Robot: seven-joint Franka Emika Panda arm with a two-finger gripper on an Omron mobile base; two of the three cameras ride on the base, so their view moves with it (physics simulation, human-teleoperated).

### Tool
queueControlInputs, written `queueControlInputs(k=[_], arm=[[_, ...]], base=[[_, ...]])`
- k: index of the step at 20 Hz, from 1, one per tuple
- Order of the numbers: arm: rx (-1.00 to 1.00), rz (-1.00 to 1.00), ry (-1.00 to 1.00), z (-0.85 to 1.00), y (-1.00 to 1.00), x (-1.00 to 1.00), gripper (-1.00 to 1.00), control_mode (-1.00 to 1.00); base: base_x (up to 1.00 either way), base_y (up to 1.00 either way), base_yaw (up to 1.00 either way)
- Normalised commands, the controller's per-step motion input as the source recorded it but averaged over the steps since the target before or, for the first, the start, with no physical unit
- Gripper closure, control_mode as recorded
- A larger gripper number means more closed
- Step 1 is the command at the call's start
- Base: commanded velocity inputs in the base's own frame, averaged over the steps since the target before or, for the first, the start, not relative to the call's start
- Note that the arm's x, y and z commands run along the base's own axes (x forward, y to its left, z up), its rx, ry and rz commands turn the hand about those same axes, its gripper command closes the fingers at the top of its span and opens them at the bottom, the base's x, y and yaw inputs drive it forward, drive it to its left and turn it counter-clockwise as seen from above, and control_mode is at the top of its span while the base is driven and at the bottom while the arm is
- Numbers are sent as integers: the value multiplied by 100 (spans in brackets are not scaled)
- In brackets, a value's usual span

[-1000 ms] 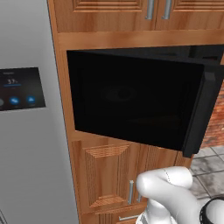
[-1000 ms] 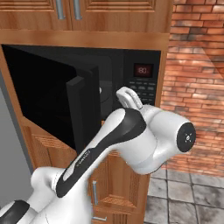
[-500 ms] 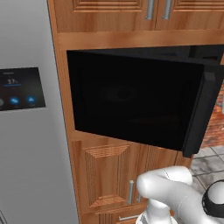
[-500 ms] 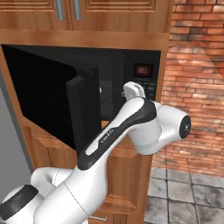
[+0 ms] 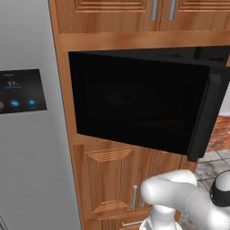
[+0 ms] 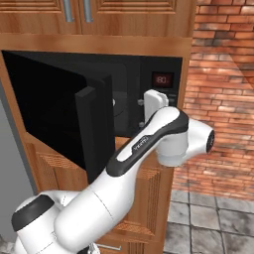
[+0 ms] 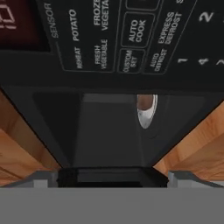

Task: Retrieve the reheated potato from the microwave, then place the potato, cheese, and condiment on the cutting board.

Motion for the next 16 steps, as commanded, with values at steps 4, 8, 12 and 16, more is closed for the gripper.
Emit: queueControlInputs(k=[4,8,12,16], arm=[[12,11,2,0,24,7,-100,-100],[9,11,0,0,21,0,-100,-100],[8,12,0,0,24,0,-100,-100],[5,13,0,0,36,-12,-100,-100]], base=[[0,0,0],[0,0,0],[0,0,0],[0,0,0]])
